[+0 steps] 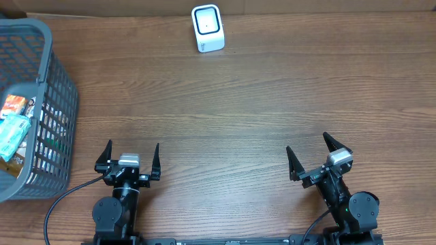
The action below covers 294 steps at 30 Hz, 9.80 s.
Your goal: Scan the item barcode
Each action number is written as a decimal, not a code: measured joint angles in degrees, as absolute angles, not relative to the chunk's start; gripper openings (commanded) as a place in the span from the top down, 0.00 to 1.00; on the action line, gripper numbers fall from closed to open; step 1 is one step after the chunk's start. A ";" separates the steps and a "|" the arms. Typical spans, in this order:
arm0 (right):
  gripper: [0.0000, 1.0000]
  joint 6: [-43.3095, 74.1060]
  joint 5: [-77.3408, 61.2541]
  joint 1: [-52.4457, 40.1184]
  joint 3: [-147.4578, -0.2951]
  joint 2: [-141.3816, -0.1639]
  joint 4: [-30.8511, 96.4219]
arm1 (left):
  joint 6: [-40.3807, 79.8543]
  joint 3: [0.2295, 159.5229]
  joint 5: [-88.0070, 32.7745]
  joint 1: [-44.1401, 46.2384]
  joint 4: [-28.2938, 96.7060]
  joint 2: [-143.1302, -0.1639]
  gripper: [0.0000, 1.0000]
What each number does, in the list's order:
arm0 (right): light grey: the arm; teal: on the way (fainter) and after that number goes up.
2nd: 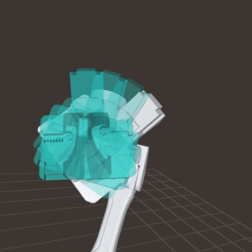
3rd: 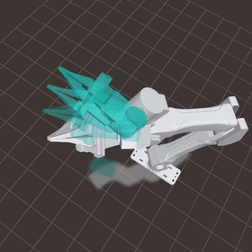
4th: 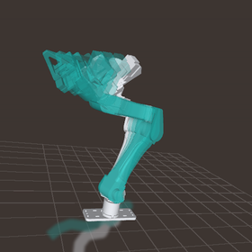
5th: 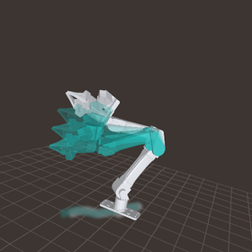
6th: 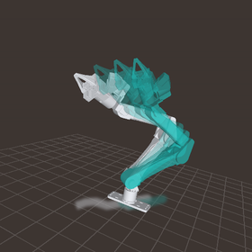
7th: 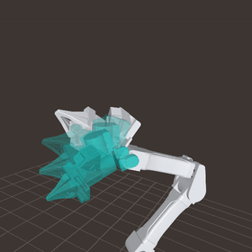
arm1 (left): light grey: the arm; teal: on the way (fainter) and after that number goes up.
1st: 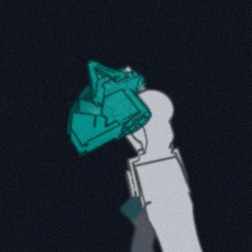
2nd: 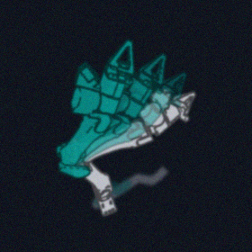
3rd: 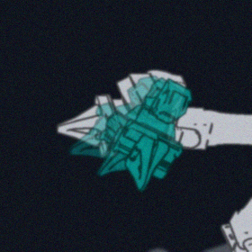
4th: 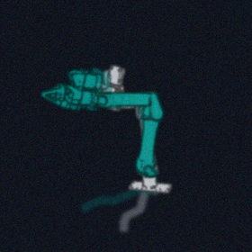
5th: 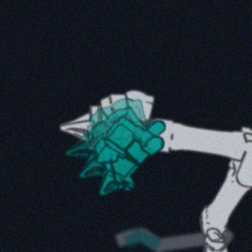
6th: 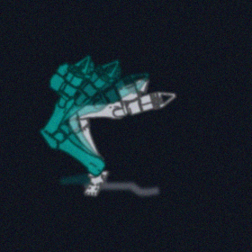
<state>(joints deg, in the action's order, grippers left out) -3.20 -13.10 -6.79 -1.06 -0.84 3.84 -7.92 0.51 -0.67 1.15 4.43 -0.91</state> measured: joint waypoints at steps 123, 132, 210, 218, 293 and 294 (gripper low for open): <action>0.00 -3.20 -13.13 -6.79 -1.06 -0.84 3.88 | -0.60 101.62 -17.12 1.15 65.78 -61.52 0.01; 0.00 -3.22 -13.13 -6.79 -1.06 -0.84 3.84 | -0.58 112.88 -17.32 1.15 72.23 -72.86 0.00; 0.00 -3.20 -13.13 -6.79 -1.06 -0.84 3.86 | -7.97 93.95 -1.61 -45.80 47.81 -116.42 0.45; 0.00 -3.22 -13.13 -6.79 -1.06 -0.84 3.86 | -8.19 94.37 -0.89 -45.80 46.98 -118.08 0.56; 0.00 -3.20 -13.13 -6.79 -1.06 -0.84 3.86 | -15.38 100.27 6.11 -45.87 56.84 -121.19 0.96; 0.00 -3.20 -13.13 -6.79 -1.06 -0.84 3.86 | -15.16 100.64 6.07 -45.87 57.56 -121.19 0.96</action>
<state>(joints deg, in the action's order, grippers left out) -3.20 -13.13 -6.79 -1.06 -0.84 3.86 -15.16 100.64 6.07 -45.87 57.56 -121.19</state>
